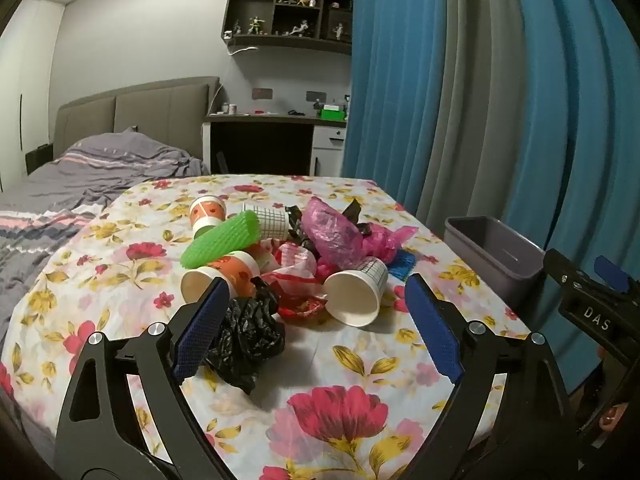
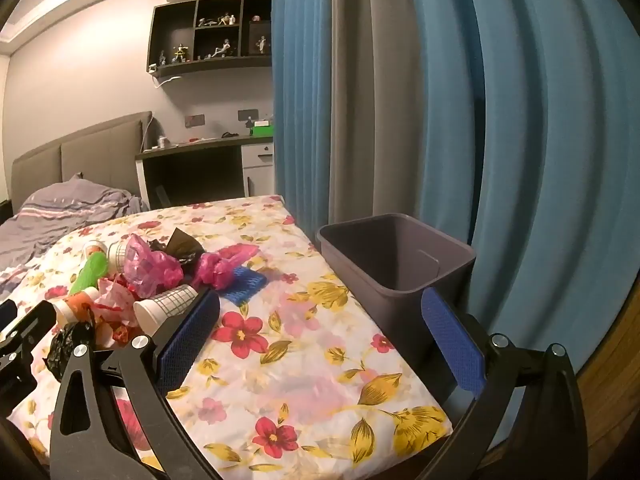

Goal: Collect trash

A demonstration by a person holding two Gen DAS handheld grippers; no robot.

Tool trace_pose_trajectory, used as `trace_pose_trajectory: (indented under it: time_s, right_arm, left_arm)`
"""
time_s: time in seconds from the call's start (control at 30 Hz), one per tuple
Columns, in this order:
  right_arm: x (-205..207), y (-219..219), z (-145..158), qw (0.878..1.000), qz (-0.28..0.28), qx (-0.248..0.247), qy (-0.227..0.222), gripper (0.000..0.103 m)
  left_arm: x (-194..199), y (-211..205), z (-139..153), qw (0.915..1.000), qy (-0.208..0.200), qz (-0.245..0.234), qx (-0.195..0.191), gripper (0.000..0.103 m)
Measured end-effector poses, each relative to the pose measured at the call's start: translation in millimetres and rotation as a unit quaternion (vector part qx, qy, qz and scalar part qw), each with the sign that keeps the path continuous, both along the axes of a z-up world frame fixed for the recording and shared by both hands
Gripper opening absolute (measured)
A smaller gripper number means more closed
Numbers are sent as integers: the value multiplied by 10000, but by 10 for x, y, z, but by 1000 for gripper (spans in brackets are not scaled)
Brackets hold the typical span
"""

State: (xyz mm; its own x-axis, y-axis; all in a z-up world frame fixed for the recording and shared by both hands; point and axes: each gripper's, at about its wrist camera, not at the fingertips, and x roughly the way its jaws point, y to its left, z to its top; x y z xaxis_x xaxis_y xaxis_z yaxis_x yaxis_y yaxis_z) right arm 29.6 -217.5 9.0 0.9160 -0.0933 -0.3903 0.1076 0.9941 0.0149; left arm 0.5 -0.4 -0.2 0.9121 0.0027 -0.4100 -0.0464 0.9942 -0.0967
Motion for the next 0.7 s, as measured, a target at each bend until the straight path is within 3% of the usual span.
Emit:
trace_pose_trajectory:
  time_s: [0.7]
  right_arm:
    - [-22,-27,22,10000,-10,10,-50,98]
  left_arm:
    - [-9,-69,-8,9999,-24,-68,76,88]
